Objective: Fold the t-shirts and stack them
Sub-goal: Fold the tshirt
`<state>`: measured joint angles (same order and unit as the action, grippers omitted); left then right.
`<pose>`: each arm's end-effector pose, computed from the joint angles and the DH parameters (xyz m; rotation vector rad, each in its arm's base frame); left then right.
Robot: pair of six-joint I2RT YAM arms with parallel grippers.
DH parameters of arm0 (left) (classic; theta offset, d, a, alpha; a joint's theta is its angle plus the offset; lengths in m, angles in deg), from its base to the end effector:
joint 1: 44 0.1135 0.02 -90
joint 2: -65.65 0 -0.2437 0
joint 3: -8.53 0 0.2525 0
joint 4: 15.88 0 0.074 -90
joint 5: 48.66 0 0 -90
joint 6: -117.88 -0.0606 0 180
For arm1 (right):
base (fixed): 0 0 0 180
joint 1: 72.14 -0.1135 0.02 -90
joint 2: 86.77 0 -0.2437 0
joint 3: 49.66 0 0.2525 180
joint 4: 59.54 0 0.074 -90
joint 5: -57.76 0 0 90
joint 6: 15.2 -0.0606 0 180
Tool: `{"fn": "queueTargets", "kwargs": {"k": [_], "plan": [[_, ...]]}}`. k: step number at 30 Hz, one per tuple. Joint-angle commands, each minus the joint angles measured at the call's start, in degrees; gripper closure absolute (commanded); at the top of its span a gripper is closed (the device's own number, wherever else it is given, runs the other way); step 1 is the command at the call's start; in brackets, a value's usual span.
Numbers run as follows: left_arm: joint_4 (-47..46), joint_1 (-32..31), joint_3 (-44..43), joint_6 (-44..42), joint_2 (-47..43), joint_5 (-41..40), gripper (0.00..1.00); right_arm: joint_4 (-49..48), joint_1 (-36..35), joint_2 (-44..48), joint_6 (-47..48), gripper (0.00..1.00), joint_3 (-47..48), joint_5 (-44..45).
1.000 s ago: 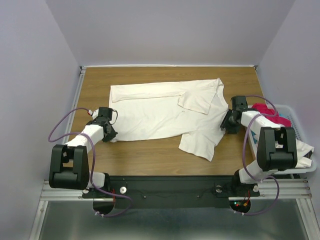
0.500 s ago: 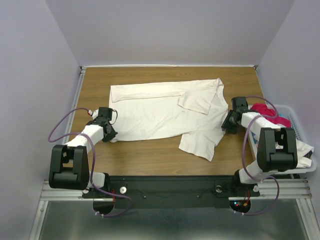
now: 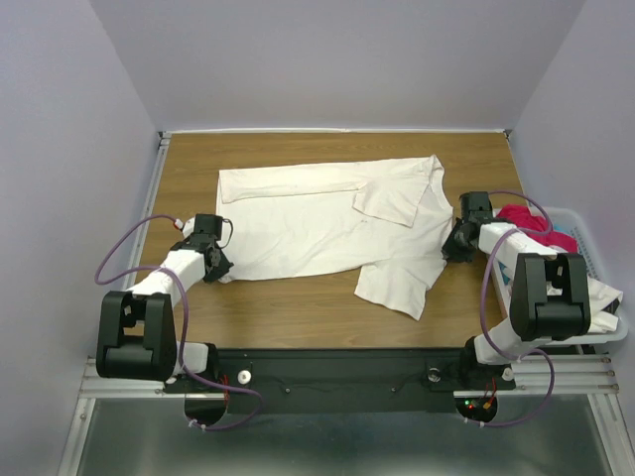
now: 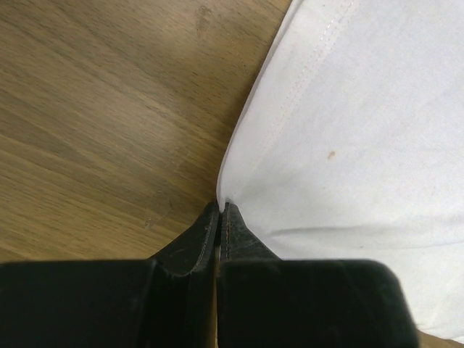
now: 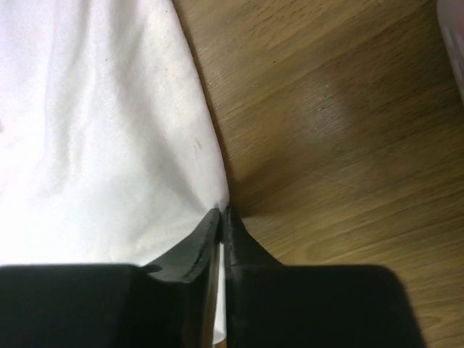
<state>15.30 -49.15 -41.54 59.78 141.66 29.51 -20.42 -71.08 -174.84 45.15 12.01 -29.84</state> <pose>0.2606 -0.0110 0.1276 -0.6617 2.4478 0.0114 0.2936 -0.0080 0.1223 0.7311 2.6158 0.0904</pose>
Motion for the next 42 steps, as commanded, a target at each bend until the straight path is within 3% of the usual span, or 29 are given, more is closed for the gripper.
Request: {"fn": "queueTargets", "kwargs": {"k": [1, 3, 17, 42], "plan": [[0.85, 0.49, 0.55, 0.18, -2.44, -0.56, 1.0, 2.41, 0.08, 0.97, -0.5, 0.96, -0.55, 0.06], [0.85, 0.66, 0.54, 0.18, -3.14, -0.56, 1.0, 2.76, 0.0, 2.2, -0.32, 0.99, -0.02, 1.47], [1.38, 4.0, -2.18, -1.84, -4.9, 2.17, 1.0, 8.03, 0.08, 4.58, 1.17, 0.99, 6.48, 2.88], [-0.29, 8.49, -16.06, -5.71, 5.11, 6.38, 1.0, 10.58, 0.08, -6.49, 3.55, 0.99, 22.47, 1.04]]}}
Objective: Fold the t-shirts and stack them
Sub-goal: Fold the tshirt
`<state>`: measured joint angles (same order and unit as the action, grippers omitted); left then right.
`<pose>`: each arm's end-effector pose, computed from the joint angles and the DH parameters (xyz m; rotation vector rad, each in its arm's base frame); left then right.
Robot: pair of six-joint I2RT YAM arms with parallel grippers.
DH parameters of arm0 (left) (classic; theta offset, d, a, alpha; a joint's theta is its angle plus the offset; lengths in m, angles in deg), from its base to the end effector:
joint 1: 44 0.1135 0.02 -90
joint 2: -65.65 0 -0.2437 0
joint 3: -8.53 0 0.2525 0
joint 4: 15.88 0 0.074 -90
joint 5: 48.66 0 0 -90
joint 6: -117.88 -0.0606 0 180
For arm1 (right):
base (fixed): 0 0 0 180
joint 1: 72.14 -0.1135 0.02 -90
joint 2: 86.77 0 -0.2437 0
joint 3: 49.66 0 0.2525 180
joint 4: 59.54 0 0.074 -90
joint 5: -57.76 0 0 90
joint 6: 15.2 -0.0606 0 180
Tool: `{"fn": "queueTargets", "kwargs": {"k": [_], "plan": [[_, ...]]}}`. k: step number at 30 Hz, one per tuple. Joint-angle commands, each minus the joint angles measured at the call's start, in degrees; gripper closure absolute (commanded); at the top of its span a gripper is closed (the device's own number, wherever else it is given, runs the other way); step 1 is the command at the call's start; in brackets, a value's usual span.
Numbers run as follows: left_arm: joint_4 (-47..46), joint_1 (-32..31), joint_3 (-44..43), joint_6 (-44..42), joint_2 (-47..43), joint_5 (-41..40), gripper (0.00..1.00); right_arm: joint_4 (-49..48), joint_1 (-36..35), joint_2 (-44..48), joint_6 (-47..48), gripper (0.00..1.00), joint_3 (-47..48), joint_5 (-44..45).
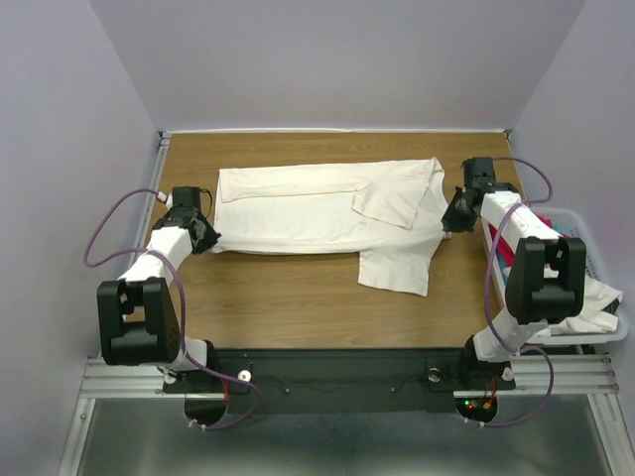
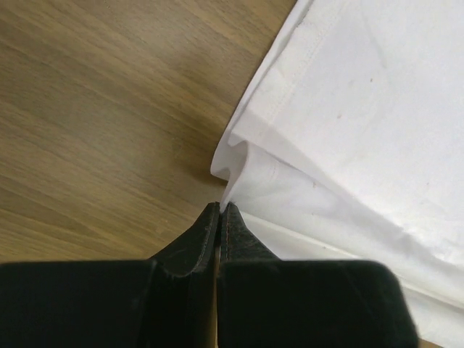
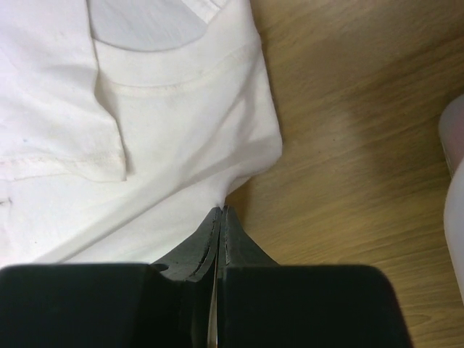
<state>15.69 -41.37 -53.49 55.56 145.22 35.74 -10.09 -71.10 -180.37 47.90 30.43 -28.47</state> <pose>0.3039 0.0199 0.1755 -0.6763 2.3279 -0.0802 0.3418 -0.0102 0.1780 0.6642 2.5827 0.0579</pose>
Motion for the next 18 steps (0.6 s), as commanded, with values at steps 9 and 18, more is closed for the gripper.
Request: {"fn": "queueTargets", "kwargs": {"k": [9, 18], "plan": [[-1.56, 0.62, -8.24, -2.19, 6.82, 0.95, 1.0, 0.68, 0.1, -5.44, 1.14, 0.99, 9.93, -0.7], [-3.23, 0.62, -10.26, -2.63, 12.35, 1.83, 1.0, 0.68, 0.1, -9.58, 1.14, 0.99, 14.51, -1.13]]}}
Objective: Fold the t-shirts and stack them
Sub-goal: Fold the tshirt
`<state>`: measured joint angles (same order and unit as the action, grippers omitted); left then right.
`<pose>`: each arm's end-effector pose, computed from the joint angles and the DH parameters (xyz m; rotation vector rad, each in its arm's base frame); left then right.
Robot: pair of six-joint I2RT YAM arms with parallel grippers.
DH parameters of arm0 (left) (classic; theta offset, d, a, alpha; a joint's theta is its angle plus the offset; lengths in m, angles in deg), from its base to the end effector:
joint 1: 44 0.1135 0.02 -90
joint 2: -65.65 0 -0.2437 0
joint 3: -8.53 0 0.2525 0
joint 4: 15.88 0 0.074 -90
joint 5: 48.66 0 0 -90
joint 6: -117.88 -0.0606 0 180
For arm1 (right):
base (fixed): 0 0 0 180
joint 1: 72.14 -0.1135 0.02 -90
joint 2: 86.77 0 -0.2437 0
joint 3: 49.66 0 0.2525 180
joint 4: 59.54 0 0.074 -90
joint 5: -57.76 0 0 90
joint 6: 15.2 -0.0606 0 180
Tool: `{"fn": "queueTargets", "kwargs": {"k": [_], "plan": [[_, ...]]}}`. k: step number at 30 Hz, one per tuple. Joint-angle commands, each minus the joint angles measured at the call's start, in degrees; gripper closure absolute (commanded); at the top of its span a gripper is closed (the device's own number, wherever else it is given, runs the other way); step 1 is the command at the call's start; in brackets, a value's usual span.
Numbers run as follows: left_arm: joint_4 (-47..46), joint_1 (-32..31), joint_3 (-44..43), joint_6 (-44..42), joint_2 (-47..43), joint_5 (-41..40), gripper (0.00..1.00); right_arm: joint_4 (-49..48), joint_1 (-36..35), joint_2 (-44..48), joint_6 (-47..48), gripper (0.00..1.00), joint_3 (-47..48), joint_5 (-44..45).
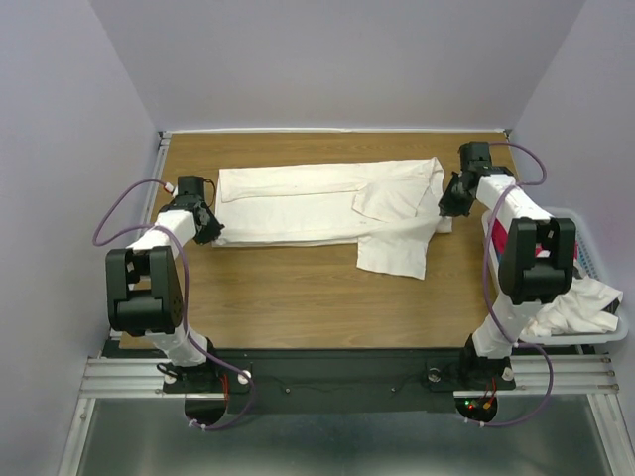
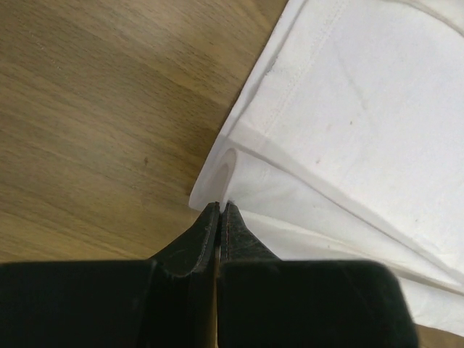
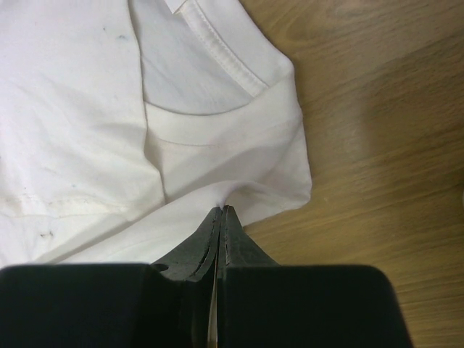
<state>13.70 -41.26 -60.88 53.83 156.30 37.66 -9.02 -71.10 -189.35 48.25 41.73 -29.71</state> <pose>0.3425 0.0203 0.1615 -0.6361 2.3740 -0.0986 0.3844 -0.0097 0.1839 0.6460 2.5691 0.0903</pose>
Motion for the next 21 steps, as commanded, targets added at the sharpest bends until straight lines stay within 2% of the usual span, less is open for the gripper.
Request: {"fn": "queueTargets", "kwargs": {"k": [1, 21], "plan": [[-1.25, 0.6, -3.22, -0.91, 1.54, -0.1, 1.0, -0.39, 0.1, -0.86, 0.79, 0.99, 3.39, 0.03], [-5.81, 0.51, -3.93, -0.38, 6.28, -0.98, 1.0, -0.47, 0.1, -7.98, 0.62, 0.99, 9.54, -0.94]]}}
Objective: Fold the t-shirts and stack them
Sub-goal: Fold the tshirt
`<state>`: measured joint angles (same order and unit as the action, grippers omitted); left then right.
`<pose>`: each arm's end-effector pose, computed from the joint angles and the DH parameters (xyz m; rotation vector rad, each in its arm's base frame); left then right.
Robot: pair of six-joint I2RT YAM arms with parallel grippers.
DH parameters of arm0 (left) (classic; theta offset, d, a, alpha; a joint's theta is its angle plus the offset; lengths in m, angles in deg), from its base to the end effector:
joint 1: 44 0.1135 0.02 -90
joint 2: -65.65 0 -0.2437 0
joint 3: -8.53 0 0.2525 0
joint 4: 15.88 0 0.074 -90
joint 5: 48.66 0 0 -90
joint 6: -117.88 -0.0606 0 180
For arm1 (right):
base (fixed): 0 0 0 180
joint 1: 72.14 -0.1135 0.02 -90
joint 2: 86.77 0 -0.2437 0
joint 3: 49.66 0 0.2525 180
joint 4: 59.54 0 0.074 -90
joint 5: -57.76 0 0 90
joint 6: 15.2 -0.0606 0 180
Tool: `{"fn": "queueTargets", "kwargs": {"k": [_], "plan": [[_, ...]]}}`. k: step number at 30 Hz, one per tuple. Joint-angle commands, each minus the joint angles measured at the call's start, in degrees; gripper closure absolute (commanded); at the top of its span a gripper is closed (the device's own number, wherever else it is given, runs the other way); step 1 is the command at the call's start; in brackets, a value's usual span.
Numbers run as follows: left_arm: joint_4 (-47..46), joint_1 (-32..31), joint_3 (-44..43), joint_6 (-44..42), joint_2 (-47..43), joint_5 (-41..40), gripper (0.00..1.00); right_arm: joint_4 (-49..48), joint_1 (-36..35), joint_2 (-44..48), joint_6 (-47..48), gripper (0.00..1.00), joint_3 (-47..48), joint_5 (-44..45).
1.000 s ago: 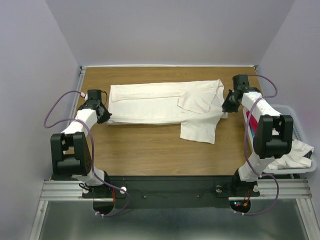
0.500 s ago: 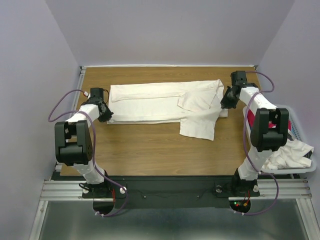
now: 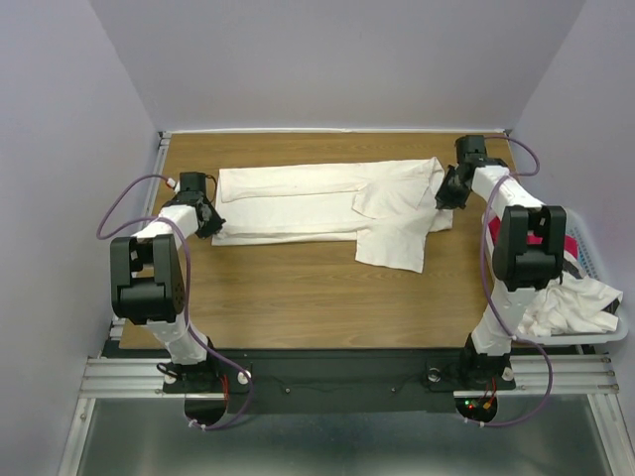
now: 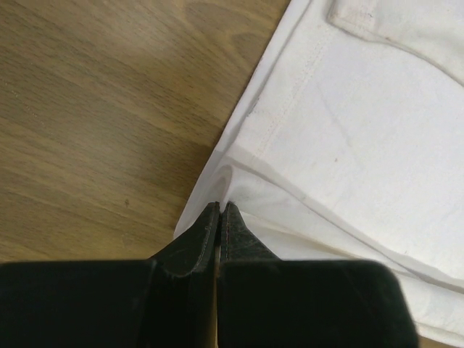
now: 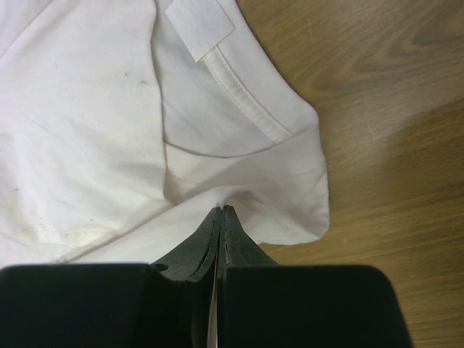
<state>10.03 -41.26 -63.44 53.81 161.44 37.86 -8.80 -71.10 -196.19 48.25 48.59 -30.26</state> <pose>0.3619 0.0210 0.1514 -0.6303 2.3567 -0.1072 0.4120 -0.0096 0.1757 0.6440 2.5748 0.1019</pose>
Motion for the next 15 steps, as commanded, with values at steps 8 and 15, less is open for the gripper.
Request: {"fn": "queueTargets", "kwargs": {"k": [8, 15], "plan": [[-4.25, 0.51, -1.46, -0.18, 2.39, -1.7, 1.0, -0.96, 0.1, -3.69, 0.44, 0.97, 3.73, 0.39], [-3.9, 0.51, -1.9, 0.26, 1.26, -0.3, 0.82, -1.13, 0.1, -1.77, 1.23, 0.8, 3.82, 0.75]]}}
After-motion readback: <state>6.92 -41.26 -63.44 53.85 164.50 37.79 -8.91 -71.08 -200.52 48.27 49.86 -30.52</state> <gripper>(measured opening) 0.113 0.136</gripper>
